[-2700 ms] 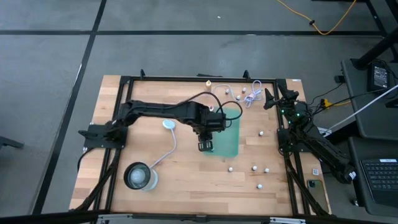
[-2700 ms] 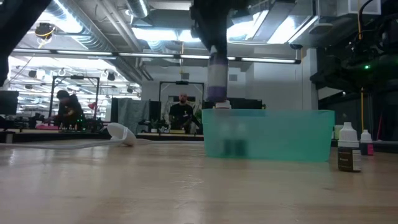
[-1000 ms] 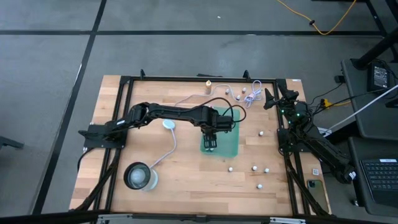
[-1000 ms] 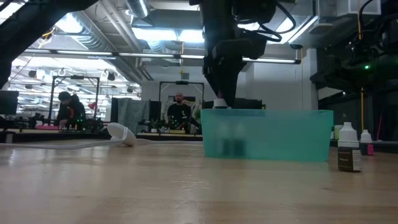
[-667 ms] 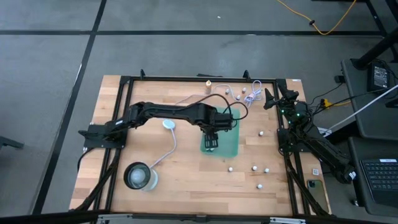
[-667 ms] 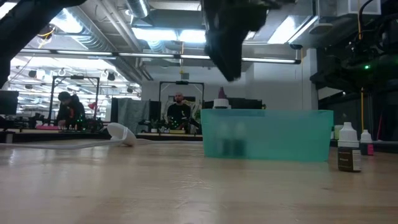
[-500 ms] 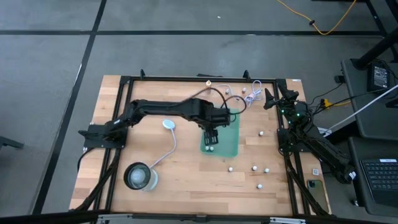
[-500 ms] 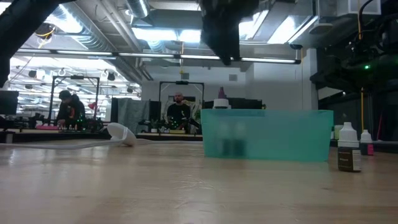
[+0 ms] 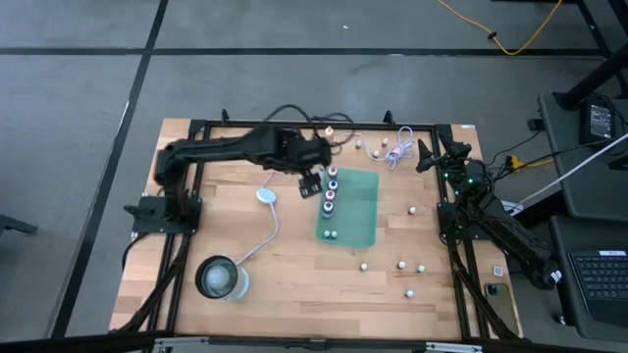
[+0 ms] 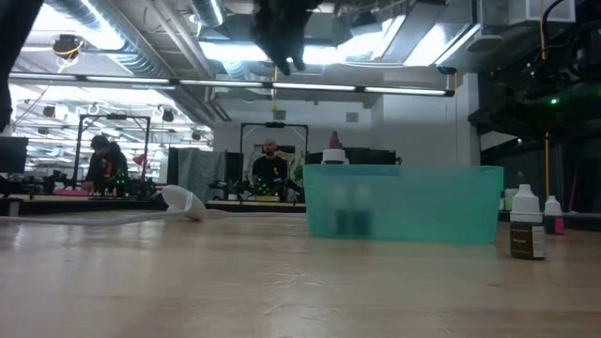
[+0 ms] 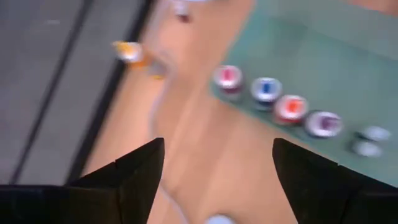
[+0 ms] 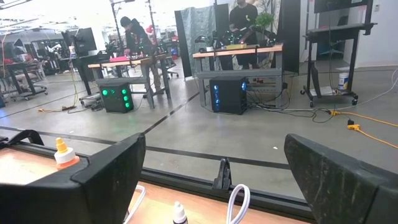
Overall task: Pick & Place food coloring
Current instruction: Put the big yellow food coloring bottle into the green bin
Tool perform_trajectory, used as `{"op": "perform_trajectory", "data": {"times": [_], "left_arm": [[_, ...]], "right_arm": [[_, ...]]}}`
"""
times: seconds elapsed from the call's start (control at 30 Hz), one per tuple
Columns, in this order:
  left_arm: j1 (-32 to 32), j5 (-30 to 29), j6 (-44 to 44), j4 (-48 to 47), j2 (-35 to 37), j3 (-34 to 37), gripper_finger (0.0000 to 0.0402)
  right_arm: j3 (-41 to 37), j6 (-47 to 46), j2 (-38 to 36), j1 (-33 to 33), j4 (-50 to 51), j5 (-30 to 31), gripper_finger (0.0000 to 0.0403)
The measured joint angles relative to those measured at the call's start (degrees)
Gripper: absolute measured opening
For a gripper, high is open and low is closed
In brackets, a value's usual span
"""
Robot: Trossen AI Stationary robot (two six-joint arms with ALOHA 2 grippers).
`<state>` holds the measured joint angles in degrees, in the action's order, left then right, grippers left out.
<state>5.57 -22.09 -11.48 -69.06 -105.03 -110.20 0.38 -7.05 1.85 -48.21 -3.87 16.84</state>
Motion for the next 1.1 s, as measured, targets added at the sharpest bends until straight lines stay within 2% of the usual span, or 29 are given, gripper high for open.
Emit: {"op": "perform_trajectory", "data": {"times": [0.07, 0.23, 0.43, 0.6, 0.77, 1.1], "left_arm": [[0.9, -2.0, 0.0, 2.0, 3.2, 4.5, 0.0296], [4.7, -1.6, -1.1, 8.3, 9.0, 13.0, 0.0294], [11.4, -1.7, -2.3, 12.2, 8.5, 13.5, 0.0296], [15.0, 1.9, -2.5, 15.2, 4.7, 13.4, 0.0297], [17.6, 7.2, -3.0, 14.2, -2.4, 7.6, 0.0293], [21.2, 11.3, -0.7, 6.4, -18.8, -13.9, 0.029]], "right_arm": [[0.0, 0.0, 0.0, 0.0, 0.0, 0.0, 0.0384], [0.0, 0.0, 0.0, 0.0, 0.0, 0.0, 0.0384], [0.0, 0.0, 0.0, 0.0, 0.0, 0.0, 0.0384], [0.0, 0.0, 0.0, 0.0, 0.0, 0.0, 0.0384], [0.0, 0.0, 0.0, 0.0, 0.0, 0.0, 0.0384], [0.0, 0.0, 0.0, 0.0, 0.0, 0.0, 0.0384]]}}
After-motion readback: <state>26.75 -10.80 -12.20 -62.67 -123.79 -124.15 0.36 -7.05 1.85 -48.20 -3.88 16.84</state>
